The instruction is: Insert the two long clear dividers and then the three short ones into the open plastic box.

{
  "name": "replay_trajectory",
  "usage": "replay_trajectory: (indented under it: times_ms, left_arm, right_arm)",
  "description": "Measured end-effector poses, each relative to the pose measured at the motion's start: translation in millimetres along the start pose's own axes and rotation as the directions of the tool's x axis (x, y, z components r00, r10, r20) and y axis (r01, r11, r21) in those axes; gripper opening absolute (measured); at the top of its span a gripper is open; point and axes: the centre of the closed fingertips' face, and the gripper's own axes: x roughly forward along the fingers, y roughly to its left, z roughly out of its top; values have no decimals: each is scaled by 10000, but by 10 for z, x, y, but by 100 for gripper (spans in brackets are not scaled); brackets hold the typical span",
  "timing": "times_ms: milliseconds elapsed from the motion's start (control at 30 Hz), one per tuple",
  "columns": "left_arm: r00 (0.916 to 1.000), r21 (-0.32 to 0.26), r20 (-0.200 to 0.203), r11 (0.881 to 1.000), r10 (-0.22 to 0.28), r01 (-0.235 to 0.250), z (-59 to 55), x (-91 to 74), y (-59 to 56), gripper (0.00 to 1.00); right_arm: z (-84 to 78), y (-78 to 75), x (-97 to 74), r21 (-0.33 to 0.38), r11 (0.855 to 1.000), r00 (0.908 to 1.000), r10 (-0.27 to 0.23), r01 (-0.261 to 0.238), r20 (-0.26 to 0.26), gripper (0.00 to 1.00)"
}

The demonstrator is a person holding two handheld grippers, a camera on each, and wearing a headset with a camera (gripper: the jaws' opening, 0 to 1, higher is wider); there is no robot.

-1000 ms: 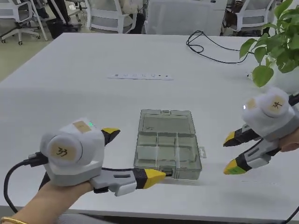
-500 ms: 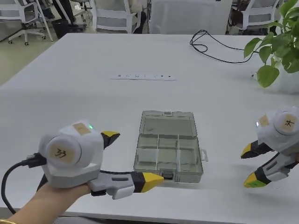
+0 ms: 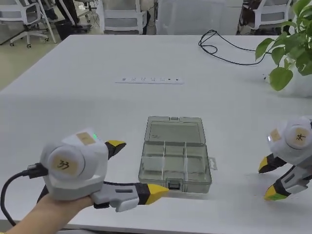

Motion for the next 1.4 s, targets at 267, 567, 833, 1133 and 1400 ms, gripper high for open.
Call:
replay_trajectory:
  times_ms: [267,567,833,1133,1400]
  left_arm:
    - [10000,17,-84,10000,24,-23,-7,13,25,85]
    - [10000,93,-89,10000,-2,3,21,5,37,85]
    - [9999,102,-165,9999,-11,13,5,-10,39,84]
    - [9998,-31,-198,10000,-64,63,-2,-22,38,83]
    - [9996,-56,-237,9999,-156,155,-8,-23,18,81]
  right_arm:
    - [-31,-22,15,306,9995,9998,113,-118,152,39]
    - [-14,-44,10,424,9991,9994,65,-79,337,34]
    - [-1,-37,0,494,9988,9995,9,-24,303,33]
    - [63,-60,-34,723,9963,9969,-516,473,593,32]
    - [336,-127,-189,542,9902,9827,-1348,1288,1270,32]
